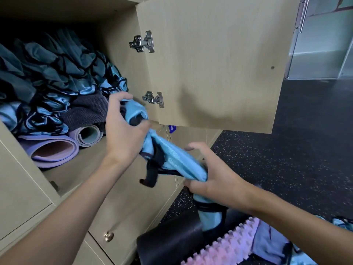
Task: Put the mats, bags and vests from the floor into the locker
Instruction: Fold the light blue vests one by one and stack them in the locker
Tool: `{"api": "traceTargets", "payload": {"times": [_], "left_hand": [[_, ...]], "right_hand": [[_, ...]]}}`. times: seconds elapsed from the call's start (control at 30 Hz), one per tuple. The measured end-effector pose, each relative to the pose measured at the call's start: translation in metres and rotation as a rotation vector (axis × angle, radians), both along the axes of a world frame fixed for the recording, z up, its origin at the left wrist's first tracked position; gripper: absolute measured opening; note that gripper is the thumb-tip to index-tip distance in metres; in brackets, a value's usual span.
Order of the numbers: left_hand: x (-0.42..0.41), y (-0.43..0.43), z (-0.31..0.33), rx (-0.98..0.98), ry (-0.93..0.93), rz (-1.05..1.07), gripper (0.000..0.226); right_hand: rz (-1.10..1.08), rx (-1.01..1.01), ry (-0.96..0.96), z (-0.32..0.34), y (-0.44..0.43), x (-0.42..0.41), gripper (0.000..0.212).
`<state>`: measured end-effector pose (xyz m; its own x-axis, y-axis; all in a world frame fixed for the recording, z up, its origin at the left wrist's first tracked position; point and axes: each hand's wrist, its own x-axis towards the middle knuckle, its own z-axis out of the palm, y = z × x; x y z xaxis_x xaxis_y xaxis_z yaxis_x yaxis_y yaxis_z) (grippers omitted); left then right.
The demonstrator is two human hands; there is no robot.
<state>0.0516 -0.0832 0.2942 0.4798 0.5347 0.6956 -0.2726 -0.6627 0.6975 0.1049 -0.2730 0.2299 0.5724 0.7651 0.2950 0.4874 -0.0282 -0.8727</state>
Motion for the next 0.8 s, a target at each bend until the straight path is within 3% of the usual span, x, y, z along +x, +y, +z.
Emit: {"api": "traceTargets", "payload": {"times": [0.07,0.17,0.27,0.33,0.43,0.5,0.57,0.7,0.8], "left_hand": [[-0.004,-0.006,-0.005,0.139,0.147,-0.104,0.056],[-0.003,-0.035,-0.016,0.151,0.262,-0.257,0.051],[-0.001,-0.054,-0.014,-0.185,0.316,-0.434,0.034],[0.000,-0.058,-0.014,-0.380,0.370,-0.531,0.034],[0.000,-0.061,-0.018,-0.443,0.399,-0.581,0.053],[0.001,-0.061,-0.021,-0.525,0.397,-0.577,0.062],[0.002,-0.057,-0.021,-0.579,0.368,-0.517,0.067],[0.010,-0.039,-0.012,-0.549,0.216,-0.342,0.048],[0.013,-0.015,0.001,-0.620,0.027,-0.252,0.039]], "right_hand": [[-0.038,0.143,0.078,0.004,-0.002,0.003,0.052],[-0.154,0.306,0.044,0.016,0.003,0.003,0.034],[-0.255,0.354,0.032,0.022,0.008,0.002,0.027],[-0.248,0.322,0.126,0.025,0.009,0.000,0.030],[-0.121,0.251,0.244,0.026,0.008,0.002,0.061],[-0.057,0.163,0.217,0.027,0.007,0.005,0.090],[0.011,0.115,0.230,0.031,0.009,0.008,0.104],[0.033,0.154,0.253,0.029,0.026,0.010,0.092],[0.059,0.178,0.094,0.027,0.054,0.004,0.080]]}}
